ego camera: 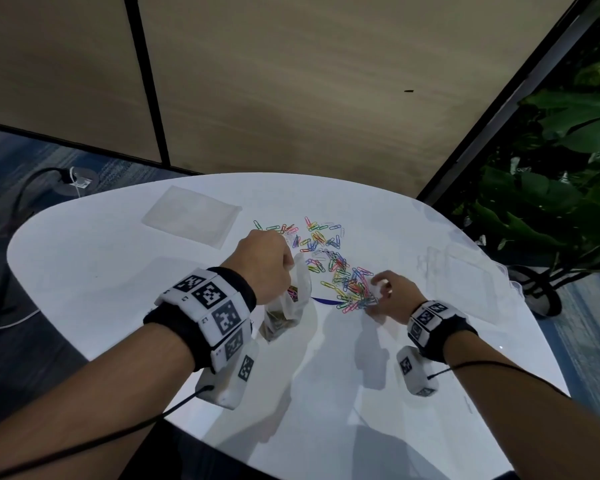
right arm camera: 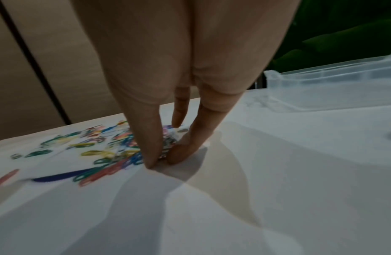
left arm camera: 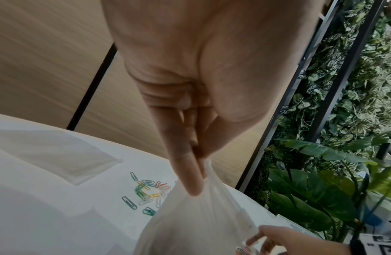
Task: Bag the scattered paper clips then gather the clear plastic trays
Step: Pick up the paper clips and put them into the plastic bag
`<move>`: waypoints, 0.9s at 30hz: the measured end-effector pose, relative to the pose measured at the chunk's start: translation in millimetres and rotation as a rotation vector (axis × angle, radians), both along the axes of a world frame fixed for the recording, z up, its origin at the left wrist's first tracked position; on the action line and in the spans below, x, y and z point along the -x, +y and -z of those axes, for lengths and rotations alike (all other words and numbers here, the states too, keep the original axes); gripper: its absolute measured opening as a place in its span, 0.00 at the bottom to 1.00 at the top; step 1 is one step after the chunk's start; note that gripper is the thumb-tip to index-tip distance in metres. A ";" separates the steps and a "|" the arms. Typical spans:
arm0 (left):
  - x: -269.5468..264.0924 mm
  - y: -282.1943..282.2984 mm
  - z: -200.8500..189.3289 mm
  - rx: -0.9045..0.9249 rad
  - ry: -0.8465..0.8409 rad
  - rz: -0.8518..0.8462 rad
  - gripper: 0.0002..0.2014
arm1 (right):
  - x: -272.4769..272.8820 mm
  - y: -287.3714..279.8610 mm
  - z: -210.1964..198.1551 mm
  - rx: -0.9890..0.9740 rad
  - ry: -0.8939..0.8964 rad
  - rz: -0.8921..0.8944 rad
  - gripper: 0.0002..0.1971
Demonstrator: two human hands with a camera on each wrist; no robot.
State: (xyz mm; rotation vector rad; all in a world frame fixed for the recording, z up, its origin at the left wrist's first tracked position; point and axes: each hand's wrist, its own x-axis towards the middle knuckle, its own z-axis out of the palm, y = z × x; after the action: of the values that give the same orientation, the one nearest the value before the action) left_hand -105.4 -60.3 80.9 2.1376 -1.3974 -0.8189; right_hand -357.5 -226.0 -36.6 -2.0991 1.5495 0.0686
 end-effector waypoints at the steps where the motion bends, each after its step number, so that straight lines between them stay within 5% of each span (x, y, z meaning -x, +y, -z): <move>1: -0.5 -0.1 0.4 -0.001 0.006 -0.003 0.12 | -9.0 1.8 0.3 0.037 -0.006 -0.038 0.33; 3: -1.3 -0.8 1.4 -0.004 0.018 -0.010 0.12 | -24.1 5.0 1.0 0.091 0.008 -0.124 0.33; 8: -0.9 -2.3 4.0 -0.013 0.004 0.001 0.12 | -47.4 8.3 2.3 0.237 0.078 -0.228 0.10; 13: -2.9 -3.1 4.6 -0.013 -0.019 0.006 0.11 | -42.4 -1.0 -4.9 0.184 -0.076 0.035 0.06; 15: -3.5 -2.9 4.0 -0.013 -0.024 0.005 0.12 | -37.4 -8.3 -10.0 0.060 -0.215 0.183 0.03; 19: -1.8 -2.7 1.7 -0.009 -0.018 0.006 0.13 | -45.4 -4.9 -39.3 -0.368 -0.797 0.423 0.05; 23: -0.4 -2.7 0.9 -0.011 0.005 -0.007 0.13 | -68.8 26.7 -83.3 -0.686 -1.021 0.280 0.08; 27: 0.2 -1.5 -2.4 -0.002 0.016 -0.019 0.12 | -93.1 64.8 -95.2 -0.784 -0.991 0.095 0.06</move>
State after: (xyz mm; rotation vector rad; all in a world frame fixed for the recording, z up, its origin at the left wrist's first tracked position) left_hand -105.7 -61.8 83.3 2.1377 -1.3668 -0.8286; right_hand -264.5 -161.2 58.6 -1.1212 0.7946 -0.3056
